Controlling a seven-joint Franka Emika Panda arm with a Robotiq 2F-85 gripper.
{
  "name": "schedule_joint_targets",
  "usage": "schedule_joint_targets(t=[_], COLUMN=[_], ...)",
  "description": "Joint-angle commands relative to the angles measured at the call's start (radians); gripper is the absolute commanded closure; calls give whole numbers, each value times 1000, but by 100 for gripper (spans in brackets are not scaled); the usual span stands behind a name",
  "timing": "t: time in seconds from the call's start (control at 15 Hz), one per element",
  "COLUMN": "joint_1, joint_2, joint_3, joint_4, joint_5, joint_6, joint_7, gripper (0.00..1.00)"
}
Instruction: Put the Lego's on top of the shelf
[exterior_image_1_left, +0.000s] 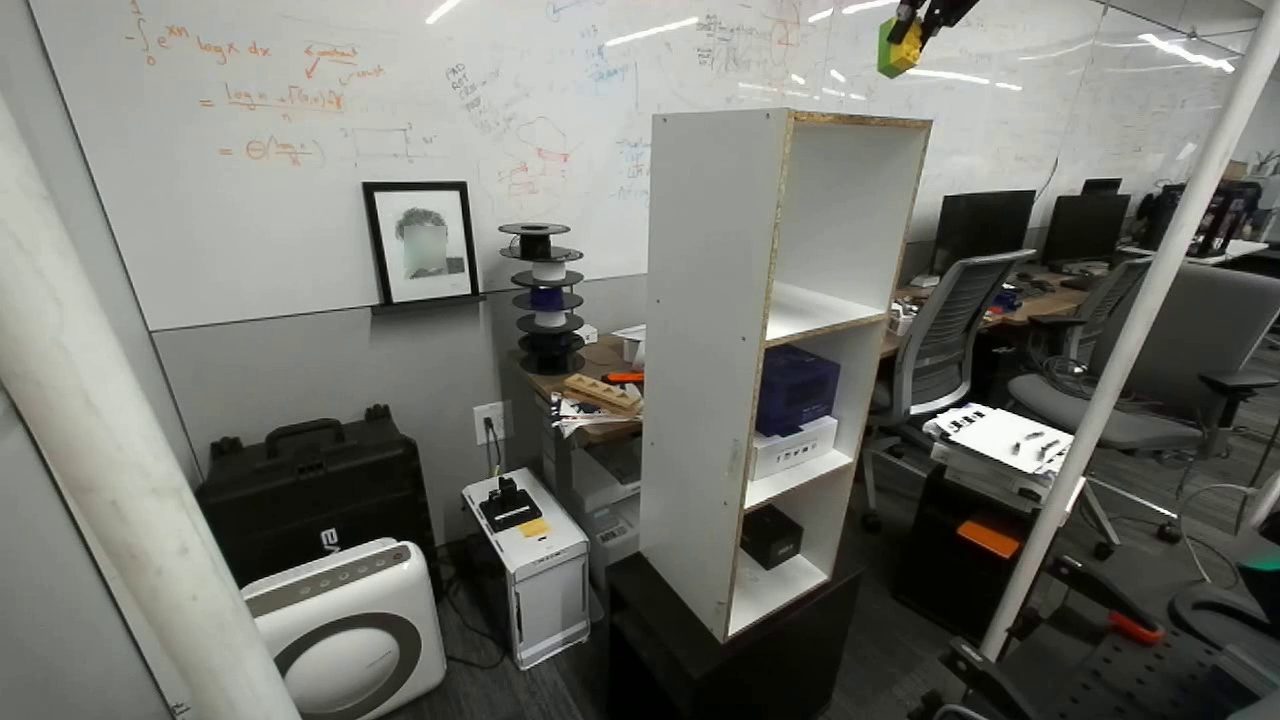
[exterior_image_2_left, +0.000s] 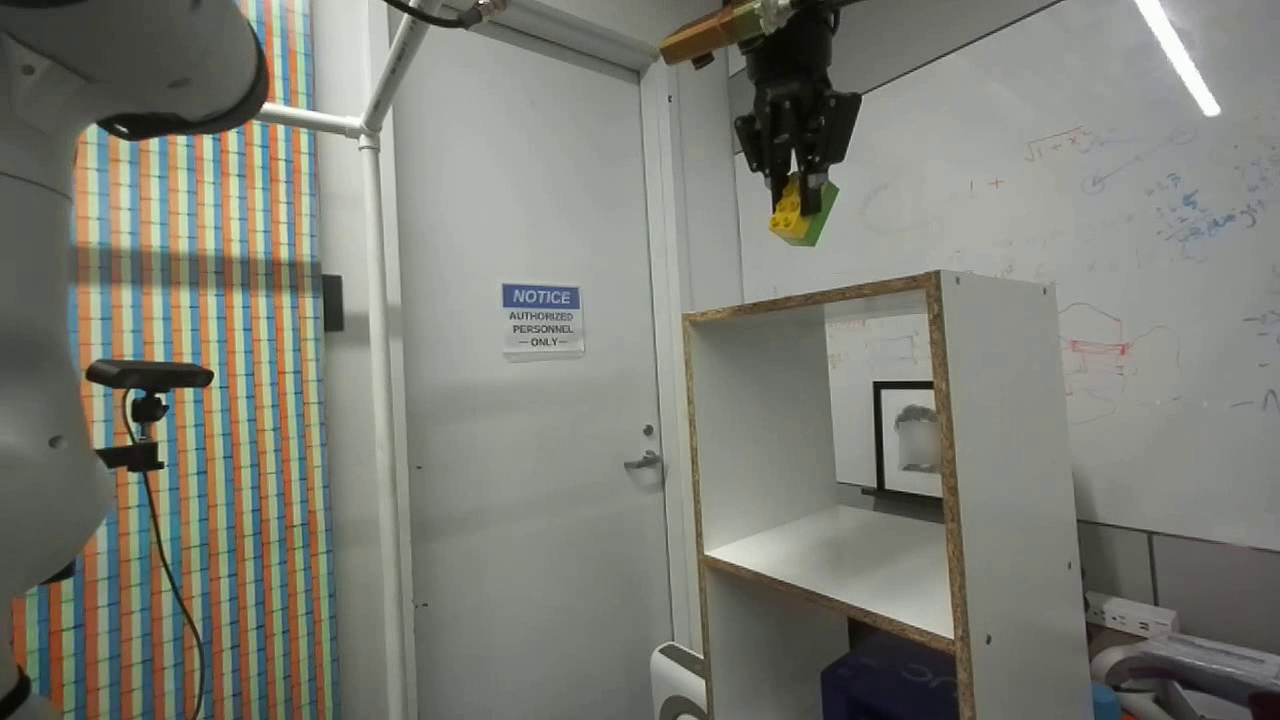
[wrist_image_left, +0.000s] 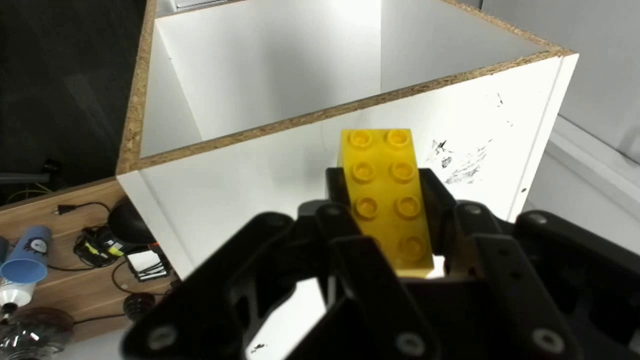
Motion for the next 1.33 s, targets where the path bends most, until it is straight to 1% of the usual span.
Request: schedule_joint_targets(t=[0.0, 0.13, 0.2, 0.4, 0.47, 0.53, 0.6, 0.67, 0.93, 1.2, 1.27], joint_1=[-12, -12, 4, 3, 3, 5, 5, 5, 5, 1, 3], joint_2=[116, 145, 152, 176, 182, 182, 185, 186, 193, 174, 154], joint_3=[18, 30, 19, 23, 23, 24, 24, 25, 25, 21, 19], joint_4=[144, 162, 160, 181, 189, 193, 199, 204, 221, 220, 202], joint_5=[9, -6, -9, -13, -14, -14, -12, -9, -13, -13, -25], joint_6=[-68, -71, -64, -75, -79, -80, -85, -86, -98, -114, -118], joint_7=[14, 15, 13, 9, 9, 14, 15, 19, 22, 24, 18], gripper=[83, 83, 83, 80, 75, 39, 38, 32, 1, 0, 0])
